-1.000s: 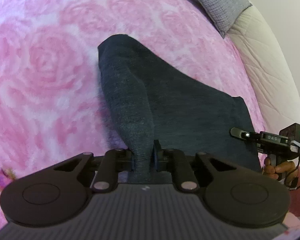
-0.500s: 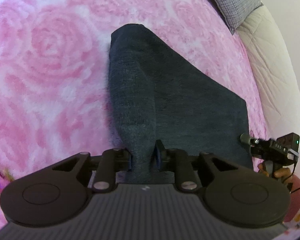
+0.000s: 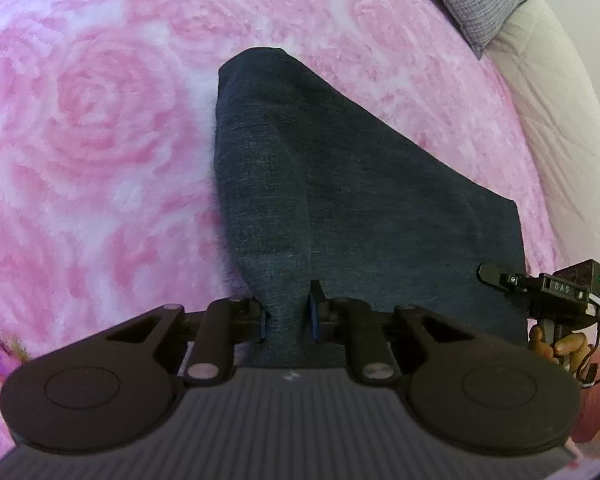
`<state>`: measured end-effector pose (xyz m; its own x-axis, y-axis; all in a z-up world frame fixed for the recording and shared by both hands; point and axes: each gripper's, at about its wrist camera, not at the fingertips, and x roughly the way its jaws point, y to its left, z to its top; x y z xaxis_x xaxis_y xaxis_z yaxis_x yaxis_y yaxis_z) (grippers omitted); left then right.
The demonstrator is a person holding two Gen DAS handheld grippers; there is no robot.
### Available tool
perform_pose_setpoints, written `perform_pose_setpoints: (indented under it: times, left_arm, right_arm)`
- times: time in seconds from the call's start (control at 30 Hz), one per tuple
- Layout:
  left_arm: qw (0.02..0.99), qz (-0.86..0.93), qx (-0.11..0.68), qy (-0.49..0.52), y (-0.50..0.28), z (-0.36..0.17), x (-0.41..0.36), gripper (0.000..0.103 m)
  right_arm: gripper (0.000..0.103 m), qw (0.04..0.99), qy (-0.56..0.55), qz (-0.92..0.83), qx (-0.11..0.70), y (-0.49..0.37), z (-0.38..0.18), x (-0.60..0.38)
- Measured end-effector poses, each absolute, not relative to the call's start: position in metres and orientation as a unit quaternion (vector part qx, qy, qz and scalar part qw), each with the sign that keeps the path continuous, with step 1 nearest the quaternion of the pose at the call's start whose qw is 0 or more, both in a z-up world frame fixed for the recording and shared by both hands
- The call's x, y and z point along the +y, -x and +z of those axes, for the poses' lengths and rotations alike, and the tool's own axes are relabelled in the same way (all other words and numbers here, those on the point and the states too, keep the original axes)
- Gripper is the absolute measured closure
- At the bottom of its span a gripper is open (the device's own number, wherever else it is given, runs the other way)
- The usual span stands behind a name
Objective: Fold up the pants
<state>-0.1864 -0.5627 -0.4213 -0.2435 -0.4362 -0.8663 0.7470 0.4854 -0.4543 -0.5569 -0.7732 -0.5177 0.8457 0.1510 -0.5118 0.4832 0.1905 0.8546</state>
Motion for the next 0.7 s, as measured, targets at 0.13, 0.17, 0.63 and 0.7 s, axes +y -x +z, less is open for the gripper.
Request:
perform_pose_setpoints:
  times: [0.13, 0.17, 0.63, 0.7]
  left_arm:
    - [0.611, -0.501, 0.593, -0.156, 0.195, -0.403, -0.568, 0.092]
    - [0.613, -0.506, 0.586, -0.159, 0.198, -0.394, -0.571, 0.092]
    - [0.576, -0.637, 0.496, -0.128, 0.243, -0.337, -0.746, 0.092]
    - [0.571, -0.649, 0.489, -0.116, 0.247, -0.334, -0.785, 0.092]
  right_arm:
    - [0.088, 0.769, -0.557, -0.133, 0.284, 0.545, -0.484, -0.769]
    - [0.089, 0.773, -0.554, -0.134, 0.28, 0.545, -0.477, -0.768]
    - [0.089, 0.787, -0.525, -0.236, 0.222, 0.601, -0.387, -0.906]
    - [0.089, 0.793, -0.513, -0.248, 0.216, 0.608, -0.374, -0.937]
